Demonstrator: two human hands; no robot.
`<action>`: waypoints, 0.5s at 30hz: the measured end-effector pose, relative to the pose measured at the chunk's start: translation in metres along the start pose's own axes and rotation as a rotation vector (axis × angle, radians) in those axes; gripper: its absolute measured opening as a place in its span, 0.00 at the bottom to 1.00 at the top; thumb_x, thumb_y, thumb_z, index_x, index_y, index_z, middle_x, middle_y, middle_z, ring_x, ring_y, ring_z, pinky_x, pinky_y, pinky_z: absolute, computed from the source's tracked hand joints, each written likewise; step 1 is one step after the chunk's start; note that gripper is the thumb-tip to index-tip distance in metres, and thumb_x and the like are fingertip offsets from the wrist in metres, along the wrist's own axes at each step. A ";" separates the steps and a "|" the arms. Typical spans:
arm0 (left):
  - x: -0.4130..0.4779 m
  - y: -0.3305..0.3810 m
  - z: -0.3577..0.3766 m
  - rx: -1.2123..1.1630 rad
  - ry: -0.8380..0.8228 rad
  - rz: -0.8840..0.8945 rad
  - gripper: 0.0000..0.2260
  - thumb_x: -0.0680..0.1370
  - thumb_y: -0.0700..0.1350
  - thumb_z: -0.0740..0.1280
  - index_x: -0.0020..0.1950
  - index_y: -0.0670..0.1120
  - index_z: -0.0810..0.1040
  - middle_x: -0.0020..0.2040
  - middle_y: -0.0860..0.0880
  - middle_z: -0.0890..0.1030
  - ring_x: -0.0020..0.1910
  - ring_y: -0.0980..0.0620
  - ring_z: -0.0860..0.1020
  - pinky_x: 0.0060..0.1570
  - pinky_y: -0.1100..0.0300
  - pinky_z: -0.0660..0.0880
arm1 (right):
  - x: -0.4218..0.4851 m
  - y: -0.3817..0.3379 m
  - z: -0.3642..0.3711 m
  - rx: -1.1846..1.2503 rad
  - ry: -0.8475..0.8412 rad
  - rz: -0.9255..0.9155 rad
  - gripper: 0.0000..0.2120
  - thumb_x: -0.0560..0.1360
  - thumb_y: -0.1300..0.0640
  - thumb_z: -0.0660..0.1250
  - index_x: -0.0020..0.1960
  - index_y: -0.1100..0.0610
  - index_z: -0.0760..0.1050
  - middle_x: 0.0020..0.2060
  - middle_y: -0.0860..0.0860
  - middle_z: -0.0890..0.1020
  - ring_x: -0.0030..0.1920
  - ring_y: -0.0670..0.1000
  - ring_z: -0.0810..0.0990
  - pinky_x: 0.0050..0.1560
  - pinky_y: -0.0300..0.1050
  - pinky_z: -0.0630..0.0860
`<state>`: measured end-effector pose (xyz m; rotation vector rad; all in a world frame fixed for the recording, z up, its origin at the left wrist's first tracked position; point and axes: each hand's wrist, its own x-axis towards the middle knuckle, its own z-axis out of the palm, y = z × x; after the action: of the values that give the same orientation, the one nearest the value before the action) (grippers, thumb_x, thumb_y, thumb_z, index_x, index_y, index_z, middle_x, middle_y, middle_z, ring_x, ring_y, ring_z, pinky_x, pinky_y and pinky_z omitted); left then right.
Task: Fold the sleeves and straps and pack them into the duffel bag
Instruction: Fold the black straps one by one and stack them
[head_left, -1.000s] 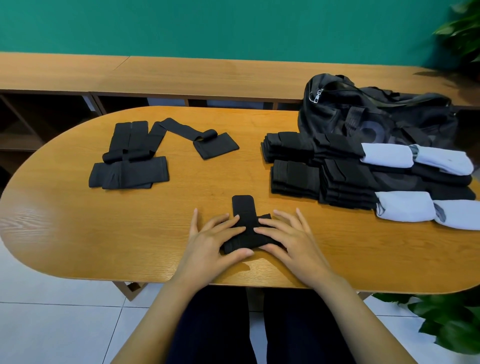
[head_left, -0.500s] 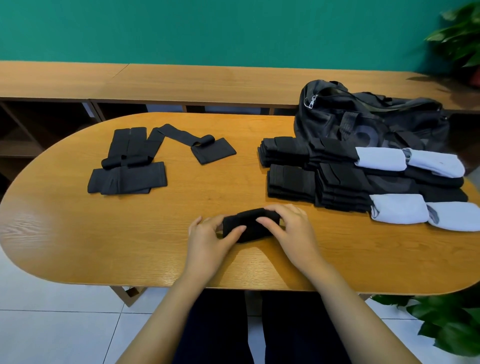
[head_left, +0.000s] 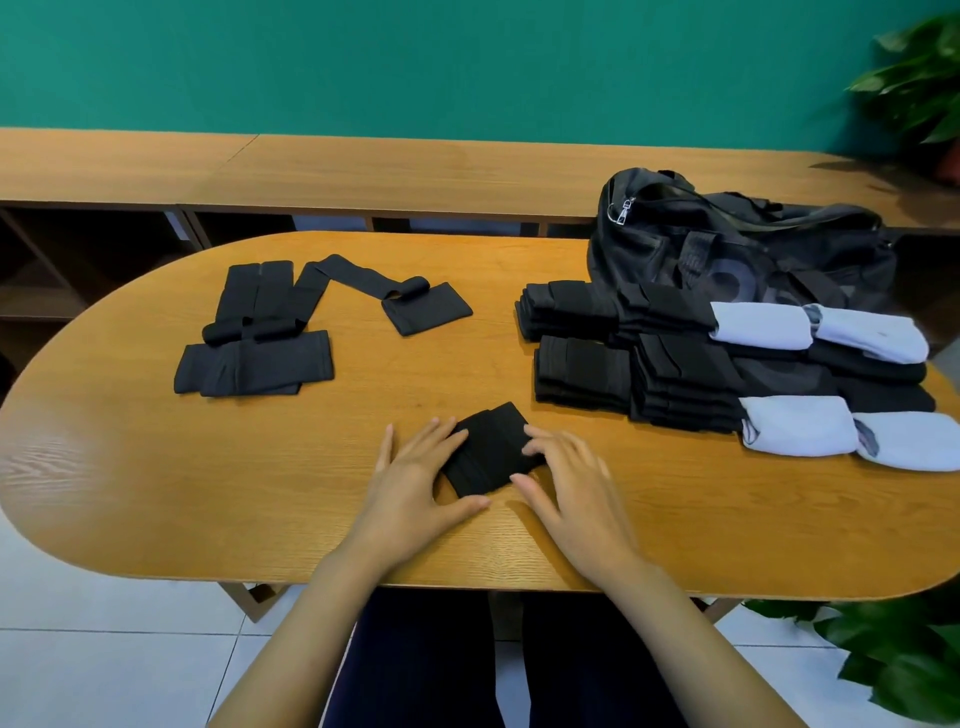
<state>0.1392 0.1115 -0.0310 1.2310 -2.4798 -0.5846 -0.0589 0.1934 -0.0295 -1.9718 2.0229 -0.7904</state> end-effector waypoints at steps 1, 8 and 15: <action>0.000 -0.001 0.000 0.016 0.002 0.000 0.40 0.70 0.73 0.57 0.78 0.55 0.61 0.79 0.57 0.57 0.77 0.62 0.51 0.76 0.52 0.35 | -0.002 0.000 0.001 0.000 -0.016 -0.012 0.16 0.79 0.39 0.55 0.60 0.45 0.72 0.72 0.40 0.66 0.71 0.37 0.57 0.71 0.41 0.56; -0.001 -0.007 0.006 -0.091 0.078 -0.056 0.34 0.75 0.71 0.49 0.75 0.55 0.67 0.77 0.57 0.61 0.76 0.64 0.54 0.76 0.55 0.36 | 0.000 -0.004 0.003 -0.242 -0.123 -0.234 0.27 0.81 0.36 0.47 0.66 0.47 0.76 0.79 0.42 0.52 0.79 0.46 0.43 0.77 0.53 0.41; -0.002 -0.010 0.007 -0.327 0.243 -0.120 0.35 0.76 0.72 0.46 0.77 0.55 0.63 0.78 0.58 0.58 0.77 0.63 0.52 0.77 0.54 0.41 | 0.023 -0.014 0.008 -0.410 -0.135 -0.319 0.28 0.81 0.38 0.50 0.70 0.54 0.72 0.78 0.47 0.58 0.78 0.49 0.53 0.76 0.54 0.36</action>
<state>0.1440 0.1092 -0.0419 1.2412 -2.0269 -0.7843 -0.0447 0.1699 -0.0243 -2.5388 1.9343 -0.2920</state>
